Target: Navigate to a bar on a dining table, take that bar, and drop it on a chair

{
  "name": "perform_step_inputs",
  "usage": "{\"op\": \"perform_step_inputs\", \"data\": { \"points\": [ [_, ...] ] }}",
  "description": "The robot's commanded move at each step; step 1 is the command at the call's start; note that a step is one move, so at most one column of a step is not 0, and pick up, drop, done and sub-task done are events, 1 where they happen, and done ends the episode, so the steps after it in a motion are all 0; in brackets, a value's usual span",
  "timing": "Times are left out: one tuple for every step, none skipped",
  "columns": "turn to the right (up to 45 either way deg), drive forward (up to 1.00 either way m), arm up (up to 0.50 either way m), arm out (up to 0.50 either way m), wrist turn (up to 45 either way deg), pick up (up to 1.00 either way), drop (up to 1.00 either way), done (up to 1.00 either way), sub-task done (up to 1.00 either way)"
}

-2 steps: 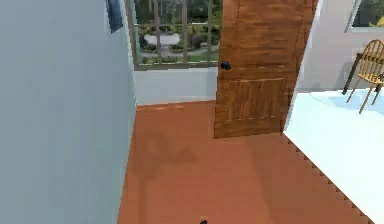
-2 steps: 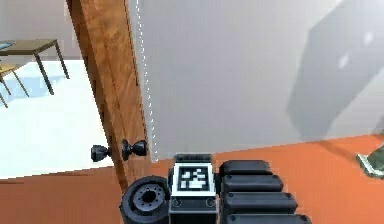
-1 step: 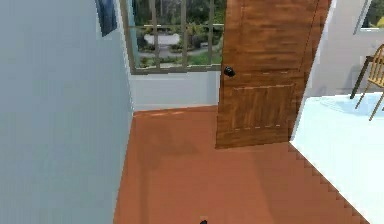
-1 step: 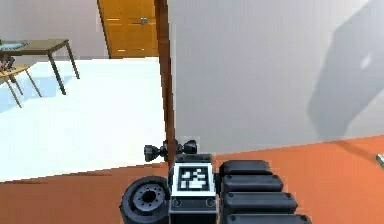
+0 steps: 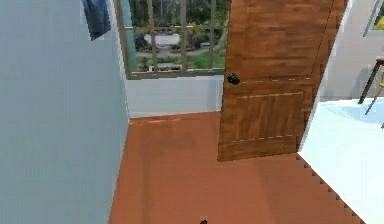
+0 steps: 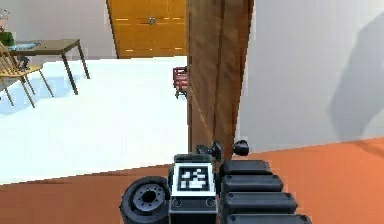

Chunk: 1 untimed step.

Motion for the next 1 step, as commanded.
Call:
{"op": "perform_step_inputs", "data": {
  "points": [
    [9.0, 0.0, 0.0, 0.0, 0.0, 0.0, 0.0, 0.0, 0.0]
  ]
}}
